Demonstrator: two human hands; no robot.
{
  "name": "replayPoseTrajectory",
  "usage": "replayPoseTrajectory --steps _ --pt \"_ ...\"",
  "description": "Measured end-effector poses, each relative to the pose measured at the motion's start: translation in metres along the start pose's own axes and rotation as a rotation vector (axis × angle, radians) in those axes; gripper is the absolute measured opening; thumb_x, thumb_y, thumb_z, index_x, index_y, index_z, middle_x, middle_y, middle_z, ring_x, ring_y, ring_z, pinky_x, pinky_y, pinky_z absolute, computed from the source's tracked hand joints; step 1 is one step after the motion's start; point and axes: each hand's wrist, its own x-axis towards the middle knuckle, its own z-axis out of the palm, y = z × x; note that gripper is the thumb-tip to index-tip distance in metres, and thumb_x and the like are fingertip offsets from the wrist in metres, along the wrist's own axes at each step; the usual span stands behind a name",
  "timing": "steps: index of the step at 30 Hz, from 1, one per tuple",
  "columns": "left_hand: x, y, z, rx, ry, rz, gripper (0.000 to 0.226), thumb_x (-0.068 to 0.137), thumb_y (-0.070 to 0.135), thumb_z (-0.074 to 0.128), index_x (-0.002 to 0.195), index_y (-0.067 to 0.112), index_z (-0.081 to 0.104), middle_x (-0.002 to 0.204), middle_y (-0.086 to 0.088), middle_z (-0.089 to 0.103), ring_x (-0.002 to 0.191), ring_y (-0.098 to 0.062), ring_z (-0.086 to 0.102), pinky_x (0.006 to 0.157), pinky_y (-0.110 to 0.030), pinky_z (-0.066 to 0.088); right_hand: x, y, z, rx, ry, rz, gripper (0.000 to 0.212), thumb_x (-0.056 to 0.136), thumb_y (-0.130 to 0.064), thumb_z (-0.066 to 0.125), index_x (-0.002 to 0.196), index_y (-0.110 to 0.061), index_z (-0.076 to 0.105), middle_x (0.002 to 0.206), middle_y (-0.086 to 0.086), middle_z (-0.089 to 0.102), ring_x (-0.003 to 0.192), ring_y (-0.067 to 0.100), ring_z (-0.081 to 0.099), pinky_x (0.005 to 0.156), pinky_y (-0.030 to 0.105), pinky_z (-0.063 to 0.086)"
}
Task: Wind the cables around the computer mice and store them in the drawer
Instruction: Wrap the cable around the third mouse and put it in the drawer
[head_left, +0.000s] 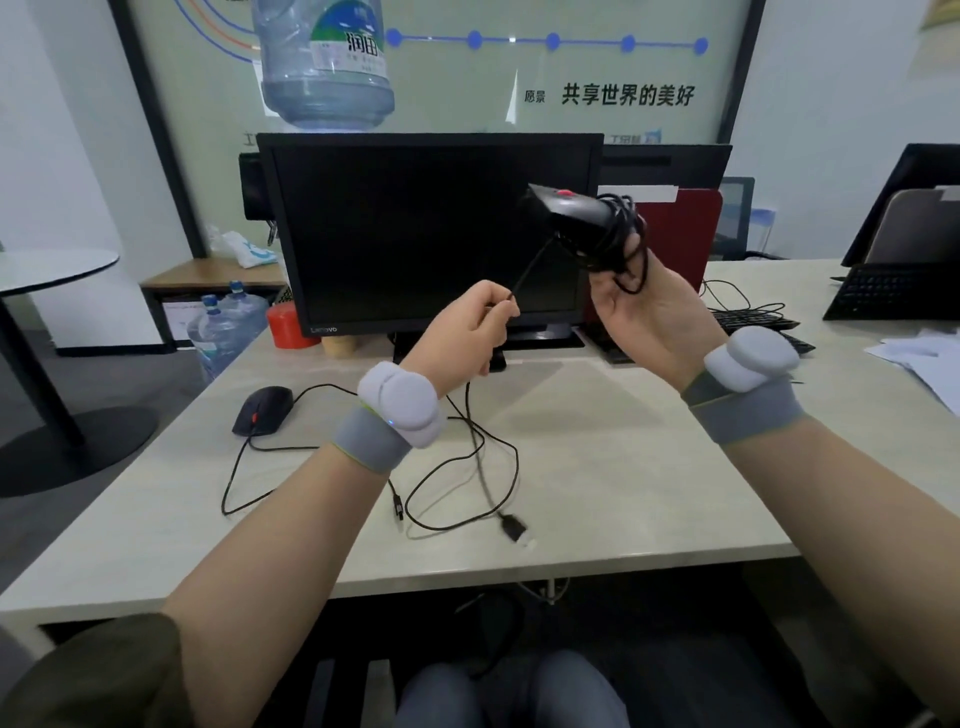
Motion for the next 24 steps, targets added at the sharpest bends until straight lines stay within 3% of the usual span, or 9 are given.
replayPoseTrajectory --steps 3,5,7,11,14,17,19,22,24 --pt "-0.002 0.013 0.015 0.232 -0.126 -0.071 0.025 0.097 0.024 0.036 0.112 0.025 0.056 0.064 0.006 0.048 0.049 -0.006 0.045 0.046 -0.018 0.046 0.005 0.006 -0.003 -0.538 0.229 -0.224 0.01 0.093 -0.008 0.052 0.099 -0.01 0.06 0.085 -0.003 0.06 0.073 0.003 0.057 0.064 0.011 0.049" --pt "-0.006 0.017 0.023 0.303 -0.302 -0.147 0.028 0.097 0.026 0.038 0.119 0.026 0.055 0.064 0.004 0.051 0.045 -0.004 0.048 0.045 -0.015 0.048 0.003 0.01 -0.011 -0.909 0.32 -0.307 0.036 0.086 -0.008 0.063 0.12 -0.007 0.049 0.104 0.001 0.059 0.089 0.006 0.059 0.075 0.012 0.05" --pt "-0.012 0.019 0.028 0.359 -0.404 -0.191 0.029 0.097 0.025 0.04 0.121 0.022 0.055 0.067 0.004 0.053 0.05 -0.006 0.051 0.046 -0.015 0.048 -0.001 0.012 -0.021 -1.204 0.363 -0.387 0.055 0.08 -0.01 0.07 0.127 -0.011 0.042 0.118 0.002 0.054 0.103 0.01 0.055 0.087 0.017 0.048" --pt "-0.013 0.025 0.023 0.697 -0.25 -0.018 0.031 0.097 0.024 0.037 0.119 0.025 0.06 0.109 0.004 0.065 0.087 -0.015 0.056 0.067 -0.024 0.046 -0.006 0.015 -0.029 -1.651 0.256 -0.383 0.064 0.076 -0.011 0.072 0.131 -0.017 0.041 0.128 0.005 0.047 0.111 0.013 0.048 0.095 0.02 0.037" --pt "-0.01 0.031 0.012 0.771 -0.142 0.135 0.028 0.094 0.024 0.043 0.109 0.031 0.065 0.106 0.006 0.068 0.096 -0.017 0.06 0.082 -0.034 0.05 -0.007 0.016 -0.03 -1.858 0.023 -0.293 0.068 0.075 -0.009 0.072 0.135 -0.017 0.041 0.13 0.009 0.042 0.116 0.023 0.048 0.097 0.018 0.032" --pt "-0.006 0.03 -0.002 0.656 -0.124 0.221 0.013 0.089 0.027 0.057 0.1 0.026 0.064 0.09 0.007 0.066 0.086 -0.014 0.062 0.082 -0.036 0.052 -0.008 0.014 -0.025 -1.897 -0.249 -0.088 0.066 0.077 -0.013 0.07 0.134 -0.027 0.04 0.12 -0.002 0.041 0.108 0.016 0.048 0.089 0.014 0.037" --pt "-0.004 0.024 -0.011 0.519 -0.132 0.252 0.008 0.086 0.028 0.062 0.092 0.023 0.061 0.083 0.006 0.063 0.081 -0.011 0.061 0.08 -0.032 0.053 -0.01 0.012 -0.019 -1.778 -0.352 0.039 0.06 0.079 -0.011 0.068 0.127 -0.039 0.044 0.11 -0.006 0.051 0.099 0.011 0.055 0.077 0.012 0.044" --pt "-0.003 0.012 -0.022 0.326 -0.129 0.281 0.008 0.087 0.024 0.061 0.086 0.031 0.063 0.085 0.014 0.057 0.075 0.002 0.055 0.075 -0.011 0.046 -0.016 0.011 -0.015 -1.284 -0.409 0.238 0.061 0.081 0.007 0.061 0.116 -0.041 0.048 0.103 -0.002 0.06 0.082 0.005 0.06 0.065 0.013 0.047" --pt "-0.005 0.008 -0.026 0.157 -0.089 0.252 0.021 0.089 0.017 0.058 0.086 0.036 0.065 0.087 0.016 0.058 0.075 0.0 0.056 0.071 -0.009 0.045 -0.018 0.014 -0.015 -0.978 -0.423 0.299 0.059 0.075 0.004 0.065 0.122 -0.026 0.048 0.108 0.008 0.057 0.09 0.016 0.055 0.072 0.021 0.046"
